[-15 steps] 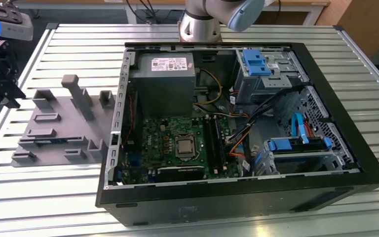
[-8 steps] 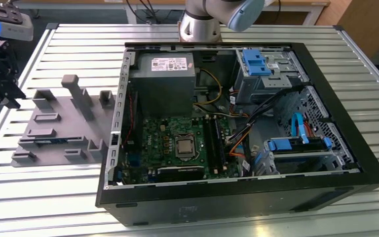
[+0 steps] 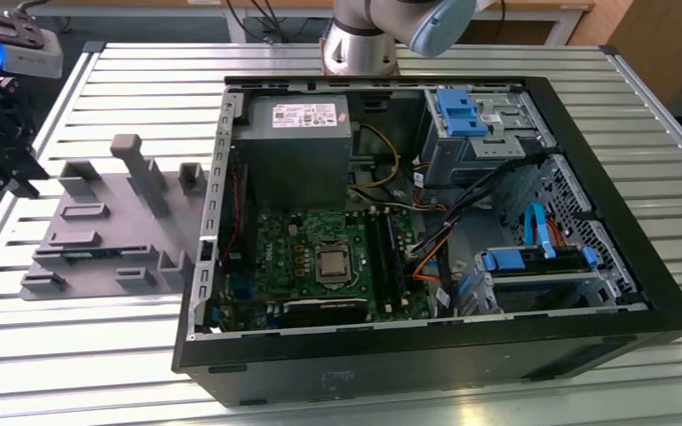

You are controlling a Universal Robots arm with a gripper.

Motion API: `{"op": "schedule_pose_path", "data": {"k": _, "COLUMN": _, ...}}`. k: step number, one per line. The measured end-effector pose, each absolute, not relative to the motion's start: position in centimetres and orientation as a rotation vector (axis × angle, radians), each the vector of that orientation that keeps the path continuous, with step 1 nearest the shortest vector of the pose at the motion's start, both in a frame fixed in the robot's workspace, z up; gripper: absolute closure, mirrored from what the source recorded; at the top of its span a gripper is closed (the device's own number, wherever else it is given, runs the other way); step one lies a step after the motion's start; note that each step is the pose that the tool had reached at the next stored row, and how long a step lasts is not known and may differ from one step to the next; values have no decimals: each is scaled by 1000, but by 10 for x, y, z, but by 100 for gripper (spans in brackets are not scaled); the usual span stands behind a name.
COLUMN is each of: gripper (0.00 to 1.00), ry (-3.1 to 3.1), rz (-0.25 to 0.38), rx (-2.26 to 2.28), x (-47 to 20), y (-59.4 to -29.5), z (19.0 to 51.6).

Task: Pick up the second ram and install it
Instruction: 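Pick up the second ram and move it above second insertion slot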

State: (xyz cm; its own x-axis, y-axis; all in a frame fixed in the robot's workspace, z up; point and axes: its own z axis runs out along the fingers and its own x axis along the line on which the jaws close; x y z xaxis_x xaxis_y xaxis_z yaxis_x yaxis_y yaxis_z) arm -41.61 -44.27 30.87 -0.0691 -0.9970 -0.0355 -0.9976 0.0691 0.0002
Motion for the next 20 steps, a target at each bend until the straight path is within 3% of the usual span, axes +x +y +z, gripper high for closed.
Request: {"op": "schedule_pose_path", "data": {"k": 20, "gripper": 69, "ry": 2277, "rz": 38, "rx": -2126, "x": -416, "y": -445, "z": 301}}
